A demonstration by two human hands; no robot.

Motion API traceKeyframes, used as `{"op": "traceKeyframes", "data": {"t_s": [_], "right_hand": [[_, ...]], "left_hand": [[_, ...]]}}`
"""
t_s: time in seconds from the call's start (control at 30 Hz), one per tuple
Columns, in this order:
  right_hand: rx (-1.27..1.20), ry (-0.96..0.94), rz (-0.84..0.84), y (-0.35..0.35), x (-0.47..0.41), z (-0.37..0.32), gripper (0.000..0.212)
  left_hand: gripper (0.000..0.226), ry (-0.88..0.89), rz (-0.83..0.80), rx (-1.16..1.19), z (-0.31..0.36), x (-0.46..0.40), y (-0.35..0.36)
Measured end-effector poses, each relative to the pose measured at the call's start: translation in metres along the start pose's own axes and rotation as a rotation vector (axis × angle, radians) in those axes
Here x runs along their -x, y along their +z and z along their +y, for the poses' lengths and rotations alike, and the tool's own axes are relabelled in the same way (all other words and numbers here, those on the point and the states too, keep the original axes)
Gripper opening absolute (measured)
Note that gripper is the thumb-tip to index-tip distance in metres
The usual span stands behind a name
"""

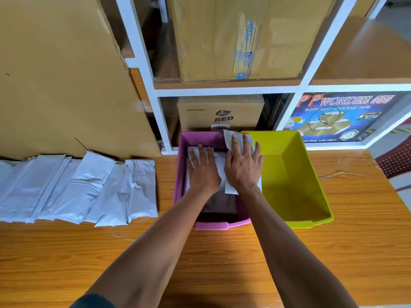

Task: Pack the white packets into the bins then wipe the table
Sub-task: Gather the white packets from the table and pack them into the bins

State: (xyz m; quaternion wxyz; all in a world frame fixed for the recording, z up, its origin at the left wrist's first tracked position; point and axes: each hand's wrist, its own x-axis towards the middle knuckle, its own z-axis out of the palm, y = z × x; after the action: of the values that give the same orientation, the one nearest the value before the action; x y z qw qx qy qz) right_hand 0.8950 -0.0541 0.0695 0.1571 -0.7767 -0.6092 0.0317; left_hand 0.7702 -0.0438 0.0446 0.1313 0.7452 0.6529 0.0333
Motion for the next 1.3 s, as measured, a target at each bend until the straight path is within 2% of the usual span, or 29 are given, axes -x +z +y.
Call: {"op": "traceKeyframes", "data": {"t_s": [0.1,0.27,0.4,0.63,0.83,0.93,1.13,1.3], "right_hand": [[0.005,-0.009,-0.026,0.003,0.000,-0.003,0.060],[0.009,-0.043,-0.025,0.003,0.002,-0.014,0.062],[0.021,-0.081,-0.057,0.003,0.005,-0.026,0.062],[-0.002,-0.064,-0.097,0.018,0.013,-0.047,0.057],[0.040,-0.030,-0.253,0.056,0.021,-0.047,0.058],[0.068,-0.028,-0.296,0.076,0.024,-0.037,0.061],[-0.004,-0.170,-0.230,0.087,0.016,-0.026,0.074],[-0.026,-0.263,-0.320,0.100,0.004,-0.008,0.075]], "left_hand": [[0.095,0.128,-0.093,-0.069,-0.002,0.002,0.009],[0.087,0.103,-0.162,-0.168,-0.025,0.004,0.024],[0.083,0.101,-0.170,-0.101,-0.032,0.006,0.013],[0.076,0.005,0.146,0.271,-0.044,0.003,-0.024],[0.070,0.026,0.216,0.325,-0.051,0.009,-0.048],[0.071,0.050,0.174,0.314,-0.052,0.013,-0.042],[0.086,0.115,0.019,0.161,-0.045,0.008,-0.019],[0.083,0.120,-0.165,0.066,-0.041,-0.004,-0.007]]}}
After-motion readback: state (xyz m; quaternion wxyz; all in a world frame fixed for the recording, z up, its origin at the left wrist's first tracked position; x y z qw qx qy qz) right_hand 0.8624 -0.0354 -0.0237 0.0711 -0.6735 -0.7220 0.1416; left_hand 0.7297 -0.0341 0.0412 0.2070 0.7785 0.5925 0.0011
